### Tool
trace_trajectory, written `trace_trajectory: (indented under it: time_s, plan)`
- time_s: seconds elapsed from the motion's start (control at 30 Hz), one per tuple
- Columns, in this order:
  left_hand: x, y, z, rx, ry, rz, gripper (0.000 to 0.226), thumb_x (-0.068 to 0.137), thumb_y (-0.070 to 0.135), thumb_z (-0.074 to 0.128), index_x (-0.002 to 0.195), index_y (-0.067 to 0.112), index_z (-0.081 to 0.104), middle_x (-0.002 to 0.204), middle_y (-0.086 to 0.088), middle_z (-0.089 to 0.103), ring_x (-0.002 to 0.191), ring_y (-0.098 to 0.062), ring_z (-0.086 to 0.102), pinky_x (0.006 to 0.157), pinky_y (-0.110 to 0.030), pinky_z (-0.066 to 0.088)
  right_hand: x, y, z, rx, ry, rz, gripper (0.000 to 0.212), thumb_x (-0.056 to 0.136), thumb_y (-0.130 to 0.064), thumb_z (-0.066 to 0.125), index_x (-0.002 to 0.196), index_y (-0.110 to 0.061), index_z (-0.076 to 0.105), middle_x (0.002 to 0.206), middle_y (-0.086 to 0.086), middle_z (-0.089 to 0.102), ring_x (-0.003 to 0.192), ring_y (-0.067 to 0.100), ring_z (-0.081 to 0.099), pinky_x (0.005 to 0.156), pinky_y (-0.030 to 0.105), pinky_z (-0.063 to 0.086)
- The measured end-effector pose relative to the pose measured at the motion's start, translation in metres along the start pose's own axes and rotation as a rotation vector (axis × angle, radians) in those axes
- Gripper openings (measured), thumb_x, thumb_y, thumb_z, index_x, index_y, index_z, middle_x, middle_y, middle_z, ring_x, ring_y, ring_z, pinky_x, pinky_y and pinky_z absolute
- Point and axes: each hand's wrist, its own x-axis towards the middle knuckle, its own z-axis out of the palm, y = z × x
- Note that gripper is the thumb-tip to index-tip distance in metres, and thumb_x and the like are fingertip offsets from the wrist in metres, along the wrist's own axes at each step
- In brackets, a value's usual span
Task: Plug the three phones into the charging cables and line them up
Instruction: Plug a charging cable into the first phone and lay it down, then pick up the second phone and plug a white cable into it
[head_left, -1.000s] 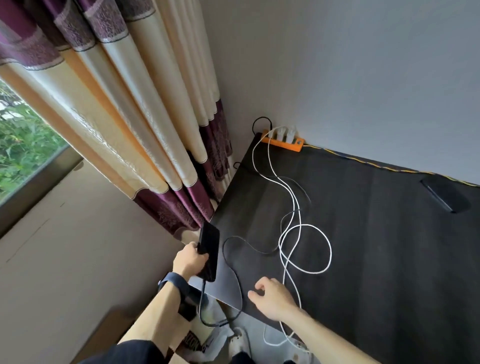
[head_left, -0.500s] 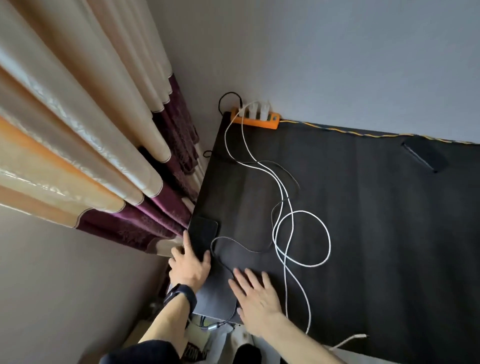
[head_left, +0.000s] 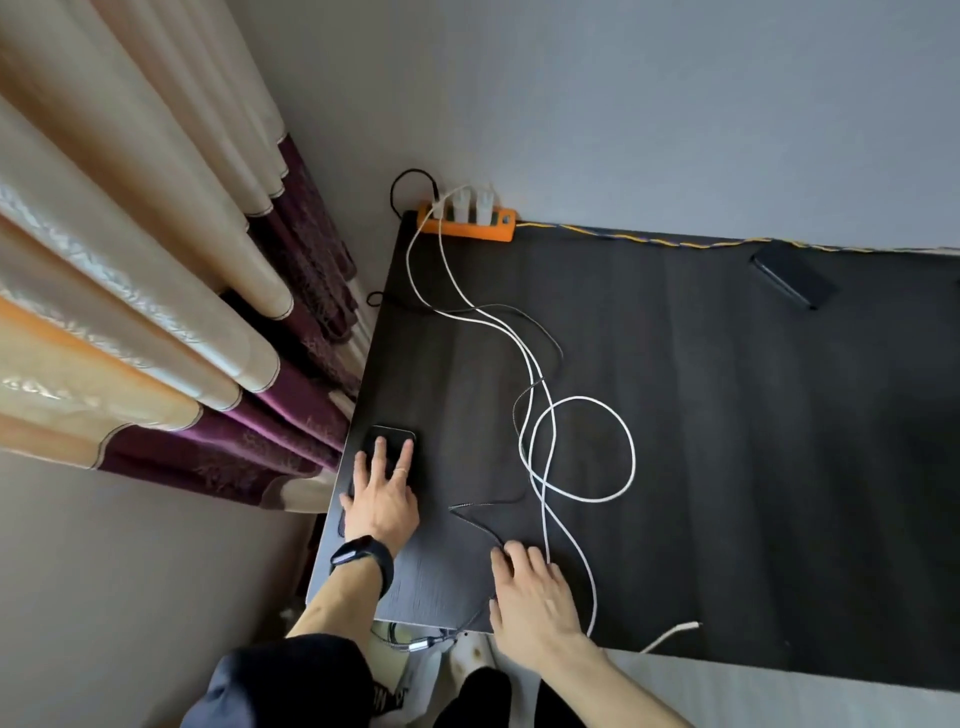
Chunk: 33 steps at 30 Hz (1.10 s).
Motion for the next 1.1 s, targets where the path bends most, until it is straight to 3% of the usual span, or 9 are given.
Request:
trace_trajectory:
  time_s: [0.07,0.17,0.37,0.53,0.63,0.73,0.83,0.93,1.1]
  plan:
    - [-0.004,0.032,0.012,0.009,-0.024,0.031,0.069,0.099,0.026,0.038,0.157,0.041,0.005,0.168,0.0,-0.002,0.152,-0.032,0.001,0.114,-0.061,0.026,-0.023,0.022,0.006,0.069,0.001,0.075,0.065,0.061,-0.041,0.076,0.119,-0.013,0.067,0.11,0.003,0.06,0.09,0.024,0.062,0.07,0.04,0.058]
    - [-0.002,0.03,0.008,-0.04,0.009,-0.025,0.066,0.1,0.029,0.04,0.157,0.039,0.009,0.168,-0.002,0.003,0.15,-0.035,0.006,0.115,-0.057,0.026,-0.029,0.02,0.008,0.141,-0.02,0.036,0.065,0.069,-0.04,0.067,0.129,-0.015,0.059,0.122,0.001,0.055,0.099,0.025,0.061,0.077,0.04,0.059]
    - [0.007,0.006,0.0,-0.089,0.032,-0.053,0.063,0.101,0.032,0.041,0.157,0.036,0.014,0.168,-0.006,0.006,0.149,-0.039,0.008,0.119,-0.053,0.021,-0.027,0.009,-0.002,0.242,-0.115,-0.064,0.071,0.087,-0.031,0.05,0.153,-0.019,0.026,0.16,-0.002,0.024,0.131,0.029,0.039,0.104,0.046,0.044]
    - [0.001,0.006,-0.001,-0.155,0.038,-0.075,0.058,0.101,0.037,0.043,0.156,0.033,0.024,0.167,-0.005,0.011,0.151,-0.033,0.007,0.118,-0.059,0.018,-0.035,0.014,-0.005,0.384,-0.13,-0.03,0.066,0.091,-0.028,0.048,0.153,-0.03,0.027,0.165,-0.007,0.018,0.137,0.027,0.037,0.111,0.044,0.039]
    - [-0.007,0.017,-0.004,-0.25,0.131,-0.076,0.052,0.1,0.037,0.045,0.148,0.018,0.044,0.159,-0.014,0.033,0.148,-0.035,0.022,0.119,-0.054,0.019,-0.049,0.026,-0.01,0.532,-0.053,0.076,0.059,0.093,-0.035,0.047,0.151,-0.031,0.035,0.158,-0.01,0.034,0.139,0.017,0.039,0.115,0.031,0.033]
    - [-0.016,0.048,-0.014,-0.344,0.149,0.022,0.046,0.1,0.032,0.049,0.139,0.009,0.054,0.146,-0.021,0.05,0.139,-0.038,0.036,0.117,-0.046,0.026,-0.073,0.048,-0.027,0.661,0.045,0.209,0.051,0.093,-0.034,0.051,0.143,-0.028,0.047,0.143,-0.009,0.053,0.129,0.013,0.05,0.109,0.025,0.036]
    - [-0.037,0.103,-0.031,-0.409,0.09,0.175,0.047,0.098,0.032,0.051,0.14,0.011,0.052,0.141,-0.017,0.054,0.135,-0.036,0.041,0.113,-0.042,0.029,-0.105,0.079,-0.044,0.736,0.162,0.354,0.044,0.091,-0.032,0.058,0.134,-0.025,0.058,0.131,-0.007,0.063,0.116,0.011,0.06,0.103,0.026,0.043]
    - [-0.066,0.173,-0.052,-0.414,0.038,0.384,0.049,0.096,0.03,0.054,0.142,0.015,0.049,0.143,-0.013,0.051,0.133,-0.033,0.042,0.112,-0.038,0.032,-0.133,0.117,-0.075,0.755,0.293,0.472,0.038,0.092,-0.029,0.063,0.13,-0.027,0.061,0.124,-0.01,0.065,0.111,0.009,0.062,0.095,0.024,0.047]
    - [-0.119,0.276,-0.059,-0.344,-0.056,0.643,0.05,0.093,0.028,0.055,0.141,0.016,0.049,0.141,-0.011,0.053,0.13,-0.03,0.049,0.111,-0.037,0.037,-0.178,0.184,-0.125,0.751,0.483,0.576,0.035,0.094,-0.028,0.062,0.13,-0.026,0.061,0.124,-0.009,0.064,0.113,0.01,0.059,0.1,0.034,0.048]
